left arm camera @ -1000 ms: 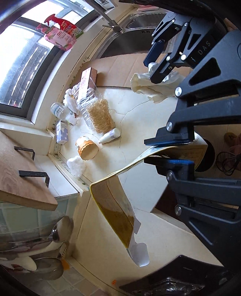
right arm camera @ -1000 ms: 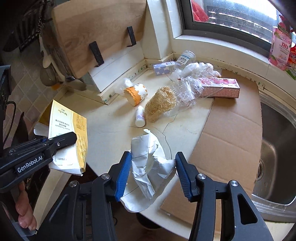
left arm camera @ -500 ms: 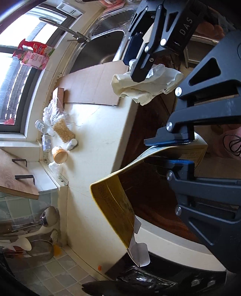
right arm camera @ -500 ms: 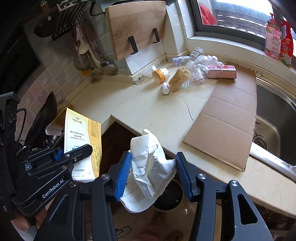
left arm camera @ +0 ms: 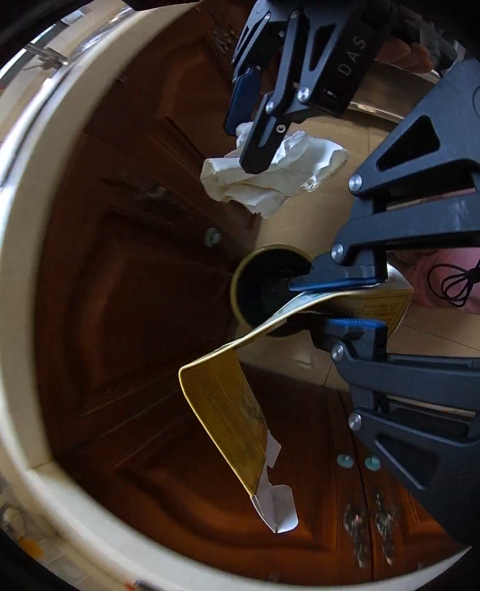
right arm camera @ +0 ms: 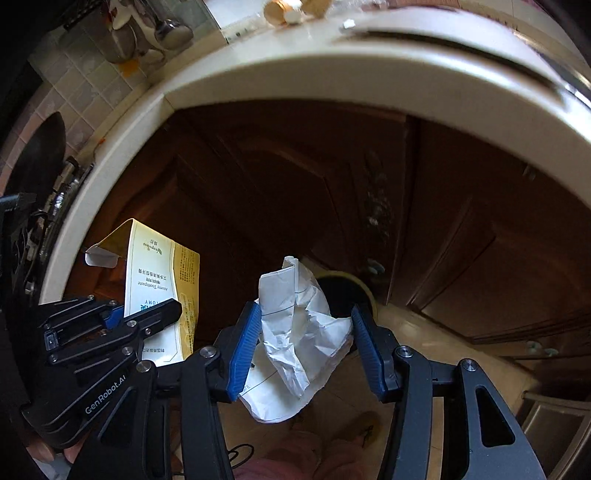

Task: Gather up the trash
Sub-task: 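Carry leaflet and tissue down over the bin and open both tools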

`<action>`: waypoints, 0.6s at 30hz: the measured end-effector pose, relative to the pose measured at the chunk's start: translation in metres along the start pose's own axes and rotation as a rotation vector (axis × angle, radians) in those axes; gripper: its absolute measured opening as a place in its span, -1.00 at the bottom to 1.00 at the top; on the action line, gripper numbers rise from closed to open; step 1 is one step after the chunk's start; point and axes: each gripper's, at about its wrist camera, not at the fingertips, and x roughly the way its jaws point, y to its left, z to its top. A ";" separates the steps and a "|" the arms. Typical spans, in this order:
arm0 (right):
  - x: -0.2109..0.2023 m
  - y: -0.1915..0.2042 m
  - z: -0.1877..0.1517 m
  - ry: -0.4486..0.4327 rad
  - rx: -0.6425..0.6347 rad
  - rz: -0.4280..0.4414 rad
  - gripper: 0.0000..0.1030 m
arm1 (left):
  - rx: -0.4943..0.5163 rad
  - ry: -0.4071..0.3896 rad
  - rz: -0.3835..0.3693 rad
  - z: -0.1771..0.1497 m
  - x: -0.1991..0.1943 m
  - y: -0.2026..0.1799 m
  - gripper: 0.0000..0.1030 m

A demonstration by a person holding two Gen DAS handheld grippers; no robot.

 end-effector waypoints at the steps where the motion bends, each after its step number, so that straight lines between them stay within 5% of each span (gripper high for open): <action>1: 0.015 -0.005 -0.009 0.004 0.009 -0.005 -0.01 | 0.002 0.014 -0.005 -0.006 0.019 0.000 -0.81; 18: 0.229 -0.061 -0.129 0.004 0.018 -0.062 0.04 | 0.119 0.112 -0.040 -0.074 0.245 -0.005 -0.81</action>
